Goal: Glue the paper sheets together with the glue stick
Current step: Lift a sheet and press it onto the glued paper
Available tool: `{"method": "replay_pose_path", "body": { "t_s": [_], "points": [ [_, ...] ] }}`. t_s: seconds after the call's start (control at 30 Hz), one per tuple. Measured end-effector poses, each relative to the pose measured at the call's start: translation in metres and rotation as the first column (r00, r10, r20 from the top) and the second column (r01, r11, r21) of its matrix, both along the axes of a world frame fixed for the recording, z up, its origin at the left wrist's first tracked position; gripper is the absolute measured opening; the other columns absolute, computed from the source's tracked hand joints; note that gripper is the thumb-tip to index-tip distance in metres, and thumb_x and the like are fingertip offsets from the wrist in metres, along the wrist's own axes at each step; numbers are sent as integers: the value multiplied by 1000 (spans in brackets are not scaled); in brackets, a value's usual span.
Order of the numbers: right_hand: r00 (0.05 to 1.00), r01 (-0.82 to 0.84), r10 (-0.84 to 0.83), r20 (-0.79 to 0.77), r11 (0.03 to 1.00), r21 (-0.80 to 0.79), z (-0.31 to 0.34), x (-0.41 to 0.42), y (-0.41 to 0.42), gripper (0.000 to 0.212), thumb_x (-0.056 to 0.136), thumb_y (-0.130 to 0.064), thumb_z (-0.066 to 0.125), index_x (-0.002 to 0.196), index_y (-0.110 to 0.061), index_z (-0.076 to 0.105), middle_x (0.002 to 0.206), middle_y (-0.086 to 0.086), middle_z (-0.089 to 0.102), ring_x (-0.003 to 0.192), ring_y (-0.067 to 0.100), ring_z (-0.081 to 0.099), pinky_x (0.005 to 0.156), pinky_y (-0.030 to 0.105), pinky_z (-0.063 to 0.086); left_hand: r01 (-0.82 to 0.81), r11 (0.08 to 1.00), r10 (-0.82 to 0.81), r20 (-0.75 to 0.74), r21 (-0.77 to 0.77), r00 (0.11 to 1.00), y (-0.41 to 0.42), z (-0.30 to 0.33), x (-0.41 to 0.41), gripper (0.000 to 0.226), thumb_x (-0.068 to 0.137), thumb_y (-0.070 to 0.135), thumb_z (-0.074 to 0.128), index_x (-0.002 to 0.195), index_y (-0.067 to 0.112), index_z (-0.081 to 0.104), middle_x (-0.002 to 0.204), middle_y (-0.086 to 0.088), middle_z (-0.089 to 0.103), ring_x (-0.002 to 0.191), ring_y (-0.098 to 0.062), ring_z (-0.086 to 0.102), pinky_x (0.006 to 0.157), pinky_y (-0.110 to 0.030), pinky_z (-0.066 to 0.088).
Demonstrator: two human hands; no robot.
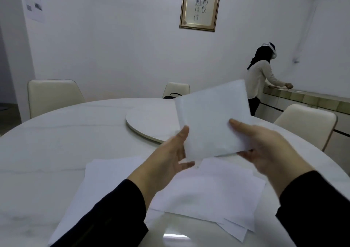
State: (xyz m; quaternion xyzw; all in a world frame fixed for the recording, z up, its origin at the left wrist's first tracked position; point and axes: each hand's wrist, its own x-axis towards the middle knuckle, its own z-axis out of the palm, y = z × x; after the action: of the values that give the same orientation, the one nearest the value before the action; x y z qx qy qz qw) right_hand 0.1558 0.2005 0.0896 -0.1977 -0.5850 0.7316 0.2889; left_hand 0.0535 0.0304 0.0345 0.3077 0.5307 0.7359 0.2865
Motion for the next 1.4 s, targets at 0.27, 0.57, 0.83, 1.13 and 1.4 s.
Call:
{"method": "replay_pose_path", "body": {
  "t_s": [0.27,0.57,0.83,1.13,1.4],
  "points": [
    [939,-343,325,-116,914,-218,-33,-1,0,23,54,-25,81,76,-20,79,99,5,75,93,22,70,85,48,51,-341,940,342,-149,34,928,-23,22,-24,13,89,11,60,98,20,64,96,-1,74,90,-20,70,77,-34,57],
    [960,-114,73,270,984,138,-53,1,1,11,79,-10,71,88,-5,69,75,8,74,53,17,67,44,22,49,-588,718,469,-364,-374,805,-57,-2,-51,15,78,18,73,86,6,67,86,-12,71,75,-27,67,70,-33,54],
    [861,-123,21,507,978,169,-76,2,-20,19,75,-1,74,88,8,65,80,23,68,60,30,62,54,30,49,-671,483,358,-572,-563,738,-76,-35,-54,10,78,20,73,80,11,67,73,1,62,66,-14,54,55,-22,37],
    [821,-139,-58,568,945,297,-84,2,-23,19,67,-1,79,78,7,66,71,25,70,48,27,59,49,28,50,-701,397,264,-658,-592,706,-78,-40,-47,24,68,17,78,85,5,67,75,-2,64,55,-15,54,56,-24,46],
    [778,-195,-156,609,862,469,-88,0,-26,14,64,-4,75,63,-6,61,51,10,61,35,20,53,40,22,44,-738,350,237,-707,-578,666,-73,-39,-44,21,67,23,77,77,11,64,78,0,63,69,-15,57,60,-24,43]
  ]
}}
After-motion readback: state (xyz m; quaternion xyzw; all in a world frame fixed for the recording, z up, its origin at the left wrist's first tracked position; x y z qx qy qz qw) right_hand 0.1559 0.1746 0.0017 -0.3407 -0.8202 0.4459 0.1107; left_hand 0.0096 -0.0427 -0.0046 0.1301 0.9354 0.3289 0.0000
